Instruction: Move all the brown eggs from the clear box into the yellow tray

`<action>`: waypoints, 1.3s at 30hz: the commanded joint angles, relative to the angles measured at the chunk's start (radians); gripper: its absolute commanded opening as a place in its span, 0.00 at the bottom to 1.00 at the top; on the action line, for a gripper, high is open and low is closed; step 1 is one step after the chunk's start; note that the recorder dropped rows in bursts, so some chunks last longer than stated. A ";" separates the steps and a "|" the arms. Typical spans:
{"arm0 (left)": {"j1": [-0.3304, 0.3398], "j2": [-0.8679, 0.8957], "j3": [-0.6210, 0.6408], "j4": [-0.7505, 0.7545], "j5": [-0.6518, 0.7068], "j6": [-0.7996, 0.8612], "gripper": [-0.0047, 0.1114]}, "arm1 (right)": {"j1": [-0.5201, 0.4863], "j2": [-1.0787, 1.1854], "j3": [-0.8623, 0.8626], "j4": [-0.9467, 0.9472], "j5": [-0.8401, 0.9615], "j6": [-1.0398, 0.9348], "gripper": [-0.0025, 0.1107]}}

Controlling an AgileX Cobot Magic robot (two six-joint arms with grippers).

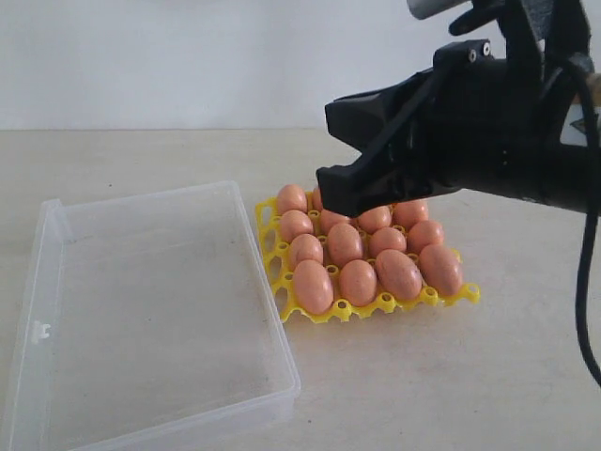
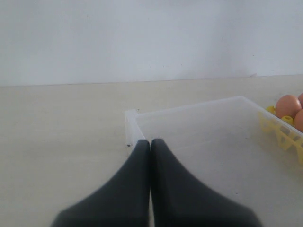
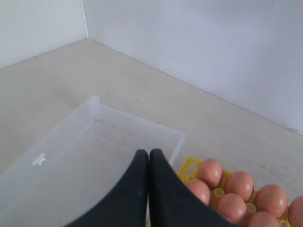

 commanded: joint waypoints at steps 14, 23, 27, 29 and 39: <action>-0.004 -0.003 -0.003 -0.005 0.000 0.001 0.00 | -0.006 -0.013 -0.005 0.035 0.005 -0.008 0.02; -0.004 -0.003 -0.003 -0.005 0.000 0.001 0.00 | -0.213 -0.156 0.090 0.025 -0.071 -0.008 0.02; -0.004 -0.003 -0.003 -0.005 0.000 0.001 0.00 | -0.312 -0.303 0.196 0.025 -0.041 -0.008 0.02; -0.004 -0.003 -0.003 -0.005 0.000 0.001 0.00 | -0.360 -0.352 0.247 0.025 -0.041 -0.008 0.02; -0.004 -0.003 -0.003 -0.005 0.000 0.001 0.00 | -0.572 -0.650 0.512 0.028 -0.041 -0.008 0.02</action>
